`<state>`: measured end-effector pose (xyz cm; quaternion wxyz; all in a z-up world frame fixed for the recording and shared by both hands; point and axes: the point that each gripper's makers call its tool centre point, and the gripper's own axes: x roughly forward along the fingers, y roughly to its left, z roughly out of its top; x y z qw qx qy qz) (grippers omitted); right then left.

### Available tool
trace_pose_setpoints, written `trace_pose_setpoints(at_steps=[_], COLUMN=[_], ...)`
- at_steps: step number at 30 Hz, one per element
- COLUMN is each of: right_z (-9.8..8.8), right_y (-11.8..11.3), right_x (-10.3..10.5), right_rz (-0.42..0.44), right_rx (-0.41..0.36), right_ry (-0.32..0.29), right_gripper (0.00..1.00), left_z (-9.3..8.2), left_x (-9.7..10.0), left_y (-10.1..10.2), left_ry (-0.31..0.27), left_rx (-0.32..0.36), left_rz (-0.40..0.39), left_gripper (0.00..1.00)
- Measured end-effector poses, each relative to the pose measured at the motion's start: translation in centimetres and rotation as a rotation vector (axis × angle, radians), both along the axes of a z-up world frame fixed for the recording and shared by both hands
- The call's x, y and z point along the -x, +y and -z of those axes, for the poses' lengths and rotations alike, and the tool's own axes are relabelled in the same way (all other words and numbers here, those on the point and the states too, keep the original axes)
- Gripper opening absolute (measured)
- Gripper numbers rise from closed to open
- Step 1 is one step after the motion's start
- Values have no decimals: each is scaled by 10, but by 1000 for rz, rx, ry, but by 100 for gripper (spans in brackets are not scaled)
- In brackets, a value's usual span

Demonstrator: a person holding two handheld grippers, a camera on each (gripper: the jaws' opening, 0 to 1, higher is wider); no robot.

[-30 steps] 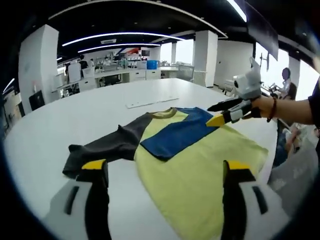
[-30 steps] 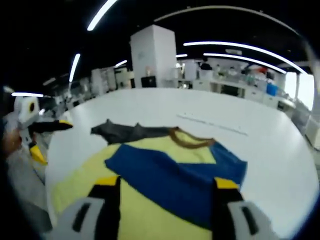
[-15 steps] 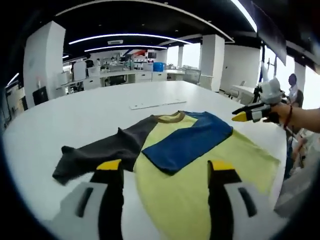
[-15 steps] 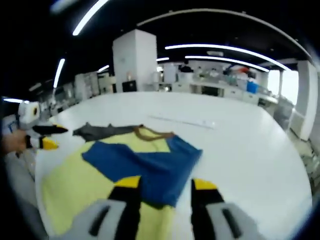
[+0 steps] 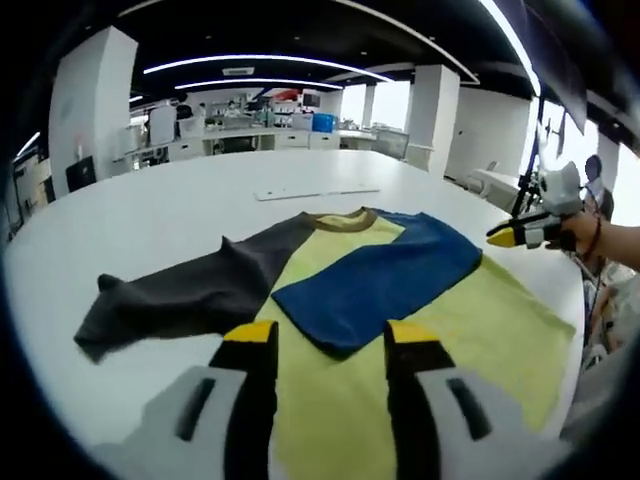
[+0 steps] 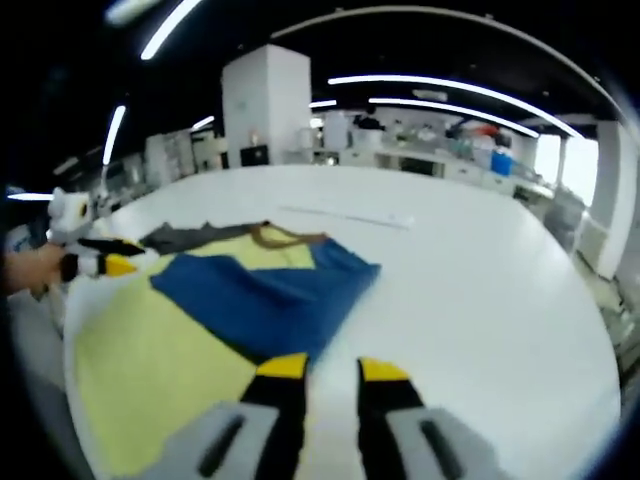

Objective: Fold the garment on the visible template until the final outline fits inside the template.

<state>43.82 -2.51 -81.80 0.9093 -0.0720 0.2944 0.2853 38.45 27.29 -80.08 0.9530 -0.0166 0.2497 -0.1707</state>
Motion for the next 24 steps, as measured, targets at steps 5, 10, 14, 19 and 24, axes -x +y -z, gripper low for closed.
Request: trace_pose_setpoints(at_steps=[5,10,14,19,24], right_z=[8,13,17,13,17], right_y=[5,9,15,17,21], right_x=[0,2,6,2,-1], right_rz=[-23,-46,-69,-46,-46], right_rx=[-5,-4,-10,-38,-40], right_ry=[14,27,33,23,31], right_gripper=[10,5,5,0,0], left_z=[11,18,25,28,33], left_x=[-5,-6,-7,-7,-8], left_y=[-1,-6,-7,-8,-9], left_ry=[20,44,56,69,98], left_rx=[13,6,7,6,27], left_rz=[-18,-21,-15,-17,-23], left_gripper=[27,24,22,20,16])
